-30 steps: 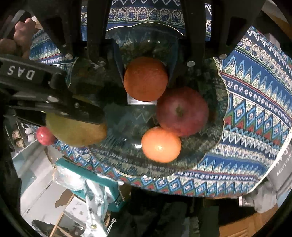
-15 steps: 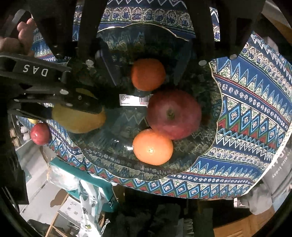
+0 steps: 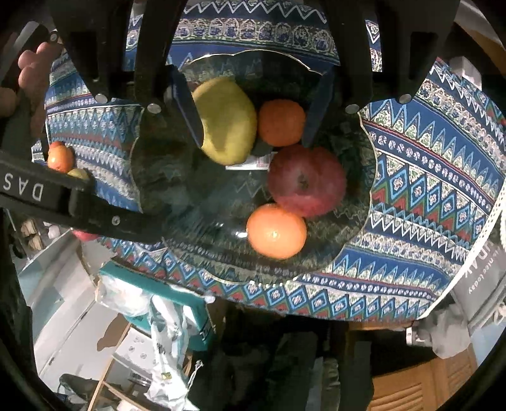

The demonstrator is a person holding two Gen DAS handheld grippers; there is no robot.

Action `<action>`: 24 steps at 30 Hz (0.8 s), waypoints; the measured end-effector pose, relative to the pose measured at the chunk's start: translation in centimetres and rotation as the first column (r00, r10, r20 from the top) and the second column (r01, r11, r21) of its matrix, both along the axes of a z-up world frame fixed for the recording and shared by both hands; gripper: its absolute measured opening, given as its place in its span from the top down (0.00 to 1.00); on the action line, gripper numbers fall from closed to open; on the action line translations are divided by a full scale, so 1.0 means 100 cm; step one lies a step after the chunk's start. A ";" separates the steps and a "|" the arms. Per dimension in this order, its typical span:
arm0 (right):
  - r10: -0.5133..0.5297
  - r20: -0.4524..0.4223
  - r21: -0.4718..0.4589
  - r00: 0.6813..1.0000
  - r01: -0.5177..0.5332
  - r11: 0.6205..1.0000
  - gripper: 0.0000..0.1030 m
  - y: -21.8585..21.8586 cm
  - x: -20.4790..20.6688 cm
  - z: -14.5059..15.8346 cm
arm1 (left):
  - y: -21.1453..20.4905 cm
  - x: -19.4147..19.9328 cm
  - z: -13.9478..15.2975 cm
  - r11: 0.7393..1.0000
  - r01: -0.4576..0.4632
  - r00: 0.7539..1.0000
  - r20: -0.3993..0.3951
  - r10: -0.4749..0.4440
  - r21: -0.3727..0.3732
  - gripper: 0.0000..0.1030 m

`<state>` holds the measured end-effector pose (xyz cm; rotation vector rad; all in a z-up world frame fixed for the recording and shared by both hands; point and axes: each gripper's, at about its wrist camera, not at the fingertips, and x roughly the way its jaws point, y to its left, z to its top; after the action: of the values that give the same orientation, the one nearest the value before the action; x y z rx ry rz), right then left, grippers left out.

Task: Organize fruits
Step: 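Open the left tool over the plate while the right tool releases the pear there, then withdraw both tools from the plate back toward the remaining fruit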

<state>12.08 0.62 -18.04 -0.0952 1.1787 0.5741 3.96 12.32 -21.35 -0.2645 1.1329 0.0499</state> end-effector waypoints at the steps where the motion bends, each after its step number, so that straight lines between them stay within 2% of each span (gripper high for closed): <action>1: -0.009 0.022 -0.011 1.000 0.009 1.000 0.33 -0.002 0.000 0.006 | 0.000 0.000 0.004 1.000 0.001 1.000 0.009 -0.001 0.000 0.36; 12: -0.045 0.190 -0.064 0.981 0.058 0.996 0.32 -0.026 -0.011 0.057 | -0.013 0.000 0.038 1.000 0.017 0.996 0.088 -0.017 0.005 0.33; 20: -0.061 0.256 -0.058 0.965 0.078 0.995 0.32 -0.044 -0.023 0.086 | -0.027 -0.002 0.060 0.998 0.046 0.990 0.134 -0.052 0.049 0.33; 24: -0.078 0.283 -0.052 0.956 0.096 0.994 0.32 -0.054 -0.028 0.099 | -0.033 -0.002 0.069 0.997 0.054 0.987 0.150 -0.063 0.064 0.29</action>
<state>9.25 -4.80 -8.19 -0.1740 0.9197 0.4285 3.71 9.00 -14.42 -0.1787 0.9858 0.0114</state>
